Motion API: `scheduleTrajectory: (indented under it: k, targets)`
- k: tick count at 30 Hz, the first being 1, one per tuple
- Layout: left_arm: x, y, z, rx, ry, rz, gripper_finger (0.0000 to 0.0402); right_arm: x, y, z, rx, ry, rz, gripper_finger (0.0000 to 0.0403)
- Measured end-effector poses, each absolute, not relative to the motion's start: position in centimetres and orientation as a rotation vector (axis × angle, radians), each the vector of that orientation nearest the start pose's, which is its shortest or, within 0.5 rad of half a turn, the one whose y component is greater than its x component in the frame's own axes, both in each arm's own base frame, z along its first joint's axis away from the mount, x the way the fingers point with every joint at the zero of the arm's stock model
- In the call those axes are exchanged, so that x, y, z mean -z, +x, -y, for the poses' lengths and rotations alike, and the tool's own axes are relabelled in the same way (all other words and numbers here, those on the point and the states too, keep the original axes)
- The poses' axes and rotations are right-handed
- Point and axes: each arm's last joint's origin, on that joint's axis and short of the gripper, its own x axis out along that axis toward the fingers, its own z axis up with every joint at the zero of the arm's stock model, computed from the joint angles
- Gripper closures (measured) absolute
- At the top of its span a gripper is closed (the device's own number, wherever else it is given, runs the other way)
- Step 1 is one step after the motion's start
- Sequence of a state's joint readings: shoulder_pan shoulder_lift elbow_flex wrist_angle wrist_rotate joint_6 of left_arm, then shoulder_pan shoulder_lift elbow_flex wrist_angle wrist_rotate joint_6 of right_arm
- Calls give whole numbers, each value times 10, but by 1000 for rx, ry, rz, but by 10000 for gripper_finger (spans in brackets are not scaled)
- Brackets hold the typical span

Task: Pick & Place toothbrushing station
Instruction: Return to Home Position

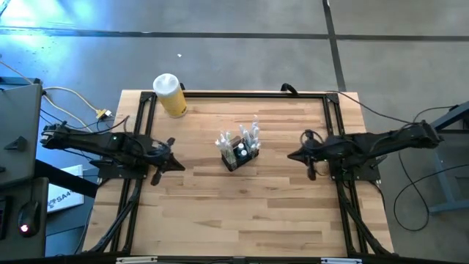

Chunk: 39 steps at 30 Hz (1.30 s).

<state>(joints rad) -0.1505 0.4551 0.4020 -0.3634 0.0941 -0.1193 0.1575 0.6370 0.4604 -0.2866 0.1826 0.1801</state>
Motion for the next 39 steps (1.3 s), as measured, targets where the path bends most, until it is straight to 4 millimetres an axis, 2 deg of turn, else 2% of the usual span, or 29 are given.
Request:
scheduleTrajectory:
  k: [3, 10, 14, 19, 24, 28, 33, 39]
  targets:
    - [-228, 107, 19, 225, -98, -337, 399, -234, 133, -24, 3, 101, -365, 400]
    - [-213, 91, 17, 241, -107, -188, 401, -210, 117, -29, 7, 59, -213, 400]
    - [-200, 88, 16, 240, -110, -112, 401, -198, 114, -29, -12, 58, -138, 400]
    - [-180, 89, 16, 240, -107, -103, 401, -186, 113, -29, -43, 70, -62, 400]
    - [-176, 91, 16, 237, -110, -93, 401, -165, 113, -29, -55, 66, -52, 400]
    - [-176, 91, 17, 247, -110, -92, 401, -163, 113, -29, -59, 70, -63, 400]
    - [-175, 91, 17, 263, -108, -96, 401, -165, 112, -31, -146, 48, -46, 400]
    - [-174, 90, 18, 300, -54, -101, 401, -163, 112, -27, -114, 46, -61, 400]
